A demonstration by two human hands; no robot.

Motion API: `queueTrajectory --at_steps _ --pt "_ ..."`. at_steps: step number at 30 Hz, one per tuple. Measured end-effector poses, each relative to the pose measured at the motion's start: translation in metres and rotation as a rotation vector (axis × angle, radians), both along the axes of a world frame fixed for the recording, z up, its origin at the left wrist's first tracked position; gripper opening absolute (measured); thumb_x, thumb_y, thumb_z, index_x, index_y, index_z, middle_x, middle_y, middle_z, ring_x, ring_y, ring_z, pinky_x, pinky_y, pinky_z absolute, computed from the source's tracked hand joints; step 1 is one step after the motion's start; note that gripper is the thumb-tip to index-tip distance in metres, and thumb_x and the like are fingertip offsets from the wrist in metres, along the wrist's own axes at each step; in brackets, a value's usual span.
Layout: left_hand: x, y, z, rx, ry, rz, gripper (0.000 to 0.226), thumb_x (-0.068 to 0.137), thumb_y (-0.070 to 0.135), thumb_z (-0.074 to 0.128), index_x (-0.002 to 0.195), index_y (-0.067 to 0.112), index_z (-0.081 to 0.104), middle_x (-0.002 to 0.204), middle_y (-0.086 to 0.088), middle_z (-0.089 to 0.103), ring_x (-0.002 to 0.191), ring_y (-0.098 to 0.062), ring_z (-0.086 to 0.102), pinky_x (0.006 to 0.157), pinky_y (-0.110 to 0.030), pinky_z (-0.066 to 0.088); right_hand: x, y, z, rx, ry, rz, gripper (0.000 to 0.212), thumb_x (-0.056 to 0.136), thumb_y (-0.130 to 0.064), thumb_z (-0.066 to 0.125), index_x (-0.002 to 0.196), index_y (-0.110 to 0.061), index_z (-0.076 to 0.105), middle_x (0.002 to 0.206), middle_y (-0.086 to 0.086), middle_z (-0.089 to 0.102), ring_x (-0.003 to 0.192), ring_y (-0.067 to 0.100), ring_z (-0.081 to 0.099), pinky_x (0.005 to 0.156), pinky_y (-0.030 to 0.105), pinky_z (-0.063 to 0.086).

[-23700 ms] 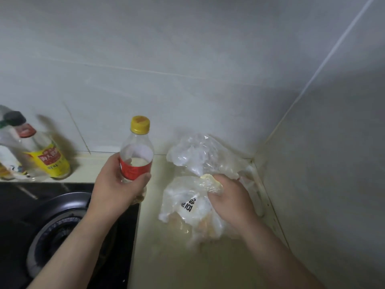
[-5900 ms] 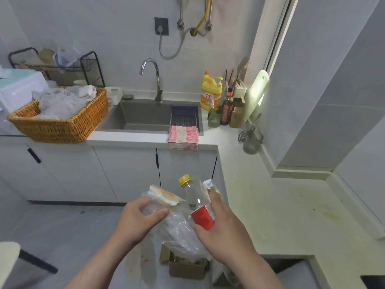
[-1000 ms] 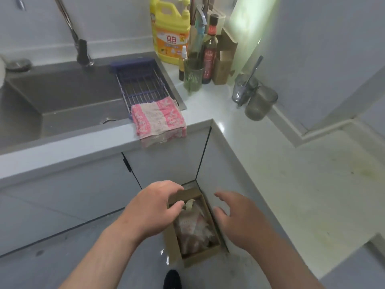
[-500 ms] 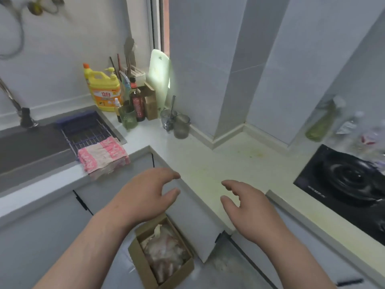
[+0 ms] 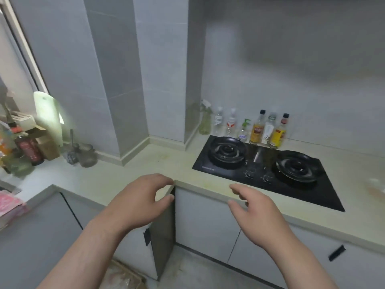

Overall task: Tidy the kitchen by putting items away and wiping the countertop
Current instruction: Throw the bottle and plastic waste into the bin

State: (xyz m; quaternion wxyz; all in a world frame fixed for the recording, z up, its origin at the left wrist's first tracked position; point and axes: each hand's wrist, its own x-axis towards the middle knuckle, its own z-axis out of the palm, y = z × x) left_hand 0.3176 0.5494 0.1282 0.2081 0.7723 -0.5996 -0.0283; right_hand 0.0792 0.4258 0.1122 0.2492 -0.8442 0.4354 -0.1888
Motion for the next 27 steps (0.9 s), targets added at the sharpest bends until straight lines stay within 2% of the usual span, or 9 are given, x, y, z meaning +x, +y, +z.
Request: queueTrajectory --at_steps 4,7,11,14,17,21,27 --pt "-0.055 -0.036 0.012 -0.02 0.009 -0.124 0.039 0.093 0.036 0.055 0.132 0.03 0.056 0.133 0.021 0.054 0.124 0.0 0.046 0.096 -0.011 0.032 -0.076 -0.001 0.013 -0.021 -0.001 -0.133 0.044 0.098 -0.036 0.052 0.141 -0.038 0.047 0.141 -0.022 0.049 0.129 0.001 0.045 0.107 0.021 0.037" --pt "-0.095 -0.066 0.018 -0.03 0.023 -0.22 0.038 0.092 0.038 0.057 0.129 0.032 0.057 0.132 0.022 0.054 0.125 -0.001 0.047 0.102 -0.018 0.036 -0.133 -0.003 0.017 -0.025 -0.022 -0.252 0.044 0.098 -0.037 0.052 0.141 -0.039 0.047 0.141 -0.022 0.048 0.13 0.001 0.044 0.109 0.024 0.037" --pt "-0.144 -0.101 0.023 -0.029 0.022 -0.355 0.037 0.092 0.041 0.056 0.129 0.034 0.057 0.129 0.026 0.052 0.124 0.002 0.047 0.103 -0.019 0.037 -0.192 -0.008 0.02 -0.018 -0.052 -0.399 0.043 0.097 -0.037 0.054 0.139 -0.041 0.048 0.139 -0.023 0.05 0.12 -0.002 0.048 0.102 0.022 0.039" --pt "-0.177 -0.134 0.025 -0.033 0.007 -0.45 0.036 0.093 0.042 0.055 0.129 0.036 0.056 0.128 0.028 0.052 0.123 0.003 0.046 0.102 -0.018 0.037 -0.23 -0.015 0.02 -0.026 -0.059 -0.507 0.044 0.097 -0.036 0.054 0.14 -0.038 0.049 0.139 -0.021 0.051 0.125 0.001 0.047 0.105 0.023 0.038" --pt "-0.208 -0.172 0.02 -0.037 0.02 -0.524 0.036 0.092 0.042 0.056 0.127 0.037 0.057 0.12 0.033 0.049 0.122 0.004 0.046 0.102 -0.018 0.036 -0.264 -0.027 0.018 -0.014 -0.054 -0.596 0.045 0.096 -0.036 0.055 0.141 -0.037 0.047 0.137 -0.022 0.05 0.119 0.002 0.052 0.101 0.021 0.039" --pt "-0.243 -0.225 0.005 -0.021 0.046 -0.614 0.036 0.092 0.044 0.055 0.128 0.04 0.055 0.119 0.036 0.042 0.124 0.005 0.044 0.104 -0.017 0.035 -0.298 -0.058 0.014 0.009 -0.028 -0.691 0.05 0.097 -0.037 0.053 0.145 -0.039 0.04 0.144 -0.019 0.046 0.132 0.003 0.044 0.109 0.024 0.037" --pt "-0.276 -0.322 -0.017 0.032 0.112 -0.651 0.036 0.092 0.045 0.055 0.128 0.039 0.055 0.121 0.036 0.042 0.124 0.005 0.044 0.101 -0.014 0.035 -0.326 -0.139 0.01 0.036 0.056 -0.715 0.055 0.098 -0.039 0.051 0.15 -0.037 0.033 0.148 -0.018 0.041 0.135 0.004 0.039 0.113 0.03 0.036"
